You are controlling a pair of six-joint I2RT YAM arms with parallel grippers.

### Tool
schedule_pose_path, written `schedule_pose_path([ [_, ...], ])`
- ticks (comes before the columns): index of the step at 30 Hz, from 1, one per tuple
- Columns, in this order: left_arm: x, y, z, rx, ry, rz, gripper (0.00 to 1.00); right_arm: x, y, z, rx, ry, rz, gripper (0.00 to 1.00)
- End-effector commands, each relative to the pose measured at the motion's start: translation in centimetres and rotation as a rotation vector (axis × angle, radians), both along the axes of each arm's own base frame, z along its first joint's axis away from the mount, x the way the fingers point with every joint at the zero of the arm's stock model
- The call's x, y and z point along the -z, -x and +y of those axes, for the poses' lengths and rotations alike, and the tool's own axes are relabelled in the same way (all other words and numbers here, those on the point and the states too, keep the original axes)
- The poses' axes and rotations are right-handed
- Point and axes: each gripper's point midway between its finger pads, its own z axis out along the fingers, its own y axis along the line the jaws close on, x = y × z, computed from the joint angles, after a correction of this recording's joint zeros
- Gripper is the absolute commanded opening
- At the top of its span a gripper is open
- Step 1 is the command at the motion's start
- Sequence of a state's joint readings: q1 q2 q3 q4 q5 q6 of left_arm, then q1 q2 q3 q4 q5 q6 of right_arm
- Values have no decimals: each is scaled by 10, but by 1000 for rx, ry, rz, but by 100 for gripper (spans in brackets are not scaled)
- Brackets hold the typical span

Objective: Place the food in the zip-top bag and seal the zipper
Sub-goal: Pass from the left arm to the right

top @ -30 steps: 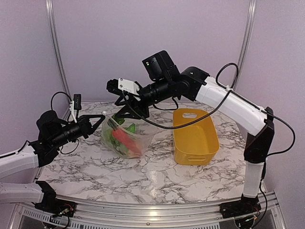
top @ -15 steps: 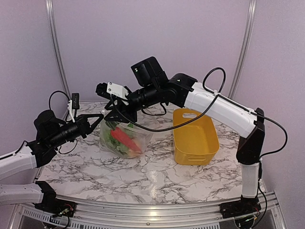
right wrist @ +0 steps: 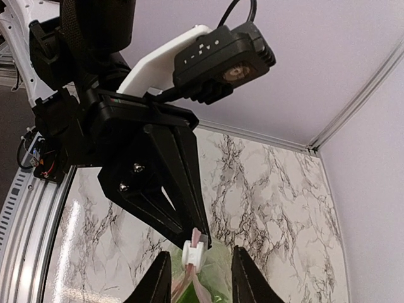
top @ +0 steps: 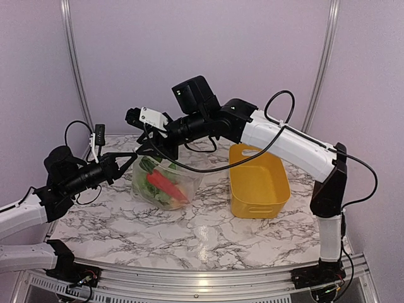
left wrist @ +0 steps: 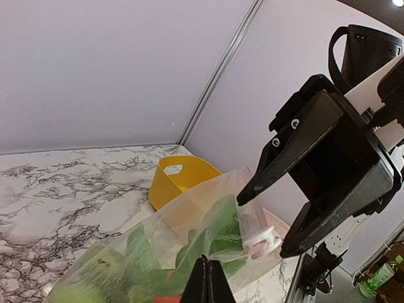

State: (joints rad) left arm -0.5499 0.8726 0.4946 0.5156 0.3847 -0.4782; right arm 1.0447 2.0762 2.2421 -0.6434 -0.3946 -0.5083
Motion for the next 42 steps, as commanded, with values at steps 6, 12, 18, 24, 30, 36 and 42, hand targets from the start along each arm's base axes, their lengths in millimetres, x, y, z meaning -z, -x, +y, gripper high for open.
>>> schedule_pose_path([
  [6, -29, 6, 0, 14, 27, -73, 0, 7, 2, 5, -19, 19, -5, 26],
  [12, -29, 6, -2, 19, 26, -72, 0, 9, 0, 5, -14, 24, -13, 24],
  [18, -27, 4, -3, 15, 12, -63, 0, 14, -1, 7, 5, 49, -21, 23],
  [24, -22, 1, -3, 0, 2, -50, 0, 9, 1, 6, 16, 46, -23, 29],
  [30, -25, 2, 0, -13, 5, -61, 0, 12, -4, 6, 47, 54, -37, 23],
  [36, -26, 4, -1, -4, 8, -62, 0, 17, -7, 8, 52, 64, -41, 21],
  [42, -28, 5, -1, 4, 9, -61, 0, 18, -6, 9, 52, 70, -60, 19],
])
